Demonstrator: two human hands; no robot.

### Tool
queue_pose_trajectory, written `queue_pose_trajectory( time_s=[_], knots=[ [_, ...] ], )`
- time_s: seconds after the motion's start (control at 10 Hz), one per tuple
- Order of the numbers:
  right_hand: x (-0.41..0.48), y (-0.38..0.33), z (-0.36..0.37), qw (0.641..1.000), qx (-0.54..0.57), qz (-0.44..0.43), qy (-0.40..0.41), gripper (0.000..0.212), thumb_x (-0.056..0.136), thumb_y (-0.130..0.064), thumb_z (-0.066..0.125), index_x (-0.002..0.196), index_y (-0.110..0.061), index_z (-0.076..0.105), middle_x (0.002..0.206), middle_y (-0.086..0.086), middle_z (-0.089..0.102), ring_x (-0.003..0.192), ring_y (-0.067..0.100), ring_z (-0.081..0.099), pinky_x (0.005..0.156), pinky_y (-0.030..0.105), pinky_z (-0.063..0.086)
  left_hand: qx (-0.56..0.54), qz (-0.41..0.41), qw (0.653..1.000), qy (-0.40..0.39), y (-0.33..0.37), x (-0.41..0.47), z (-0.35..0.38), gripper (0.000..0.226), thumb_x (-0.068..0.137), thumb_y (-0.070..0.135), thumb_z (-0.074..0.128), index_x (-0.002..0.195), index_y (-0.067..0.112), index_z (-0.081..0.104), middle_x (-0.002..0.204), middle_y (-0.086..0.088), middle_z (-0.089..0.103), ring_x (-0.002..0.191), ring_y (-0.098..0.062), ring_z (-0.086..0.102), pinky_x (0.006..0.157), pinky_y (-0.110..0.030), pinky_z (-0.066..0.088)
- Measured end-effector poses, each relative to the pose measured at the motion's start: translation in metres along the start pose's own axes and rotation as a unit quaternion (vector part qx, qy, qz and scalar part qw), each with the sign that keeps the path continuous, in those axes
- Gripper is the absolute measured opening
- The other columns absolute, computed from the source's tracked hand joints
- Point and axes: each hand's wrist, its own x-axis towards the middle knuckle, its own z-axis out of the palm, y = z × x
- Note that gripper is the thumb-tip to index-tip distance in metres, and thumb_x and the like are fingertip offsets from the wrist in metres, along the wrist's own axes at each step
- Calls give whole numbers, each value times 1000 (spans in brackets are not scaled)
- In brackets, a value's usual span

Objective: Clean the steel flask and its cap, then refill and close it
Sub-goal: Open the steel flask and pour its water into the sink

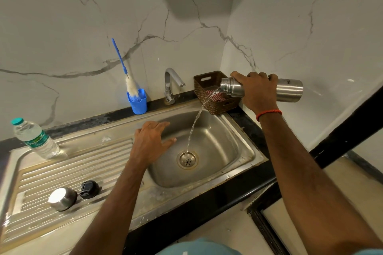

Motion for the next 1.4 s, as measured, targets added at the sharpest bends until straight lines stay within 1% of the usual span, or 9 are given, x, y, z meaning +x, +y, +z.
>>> queue_pose_trajectory(
  time_s=[0.3, 0.7, 1.1, 1.4],
  knots=[
    [-1, 5, 1, 1000, -11, 3, 1, 71, 79, -23, 78, 140, -34, 43, 109, 13, 67, 105, 39, 61, 99, 60, 40, -6, -1, 1000, -4, 3, -2, 3, 70, 90, 60, 63, 149, 28, 44, 150, -6, 48, 140, -24, 36, 110, -46, 32],
    [-3, 8, 1, 1000, -12, 7, -2, 71, 79, -22, 79, 139, -33, 44, 110, 14, 67, 107, 40, 60, 99, 61, 39, -6, 1, 1000, -3, 2, -3, 4, 70, 90, 61, 63, 149, 28, 45, 150, -5, 49, 140, -24, 36, 111, -48, 32],
    [-3, 8, 0, 1000, -19, 3, 22, 66, 78, -22, 77, 136, -33, 47, 108, 13, 67, 105, 40, 60, 98, 59, 39, -6, 17, 1000, -7, 7, -6, 7, 68, 91, 60, 61, 149, 27, 46, 149, -4, 50, 140, -23, 36, 114, -48, 32],
    [-7, 12, 1, 1000, -27, 10, 11, 69, 78, -20, 76, 138, -32, 46, 112, 15, 65, 108, 41, 57, 100, 59, 37, -7, 10, 1000, -12, 7, -5, 6, 69, 91, 59, 62, 149, 27, 45, 150, -5, 49, 141, -24, 36, 114, -48, 31]
  ],
)
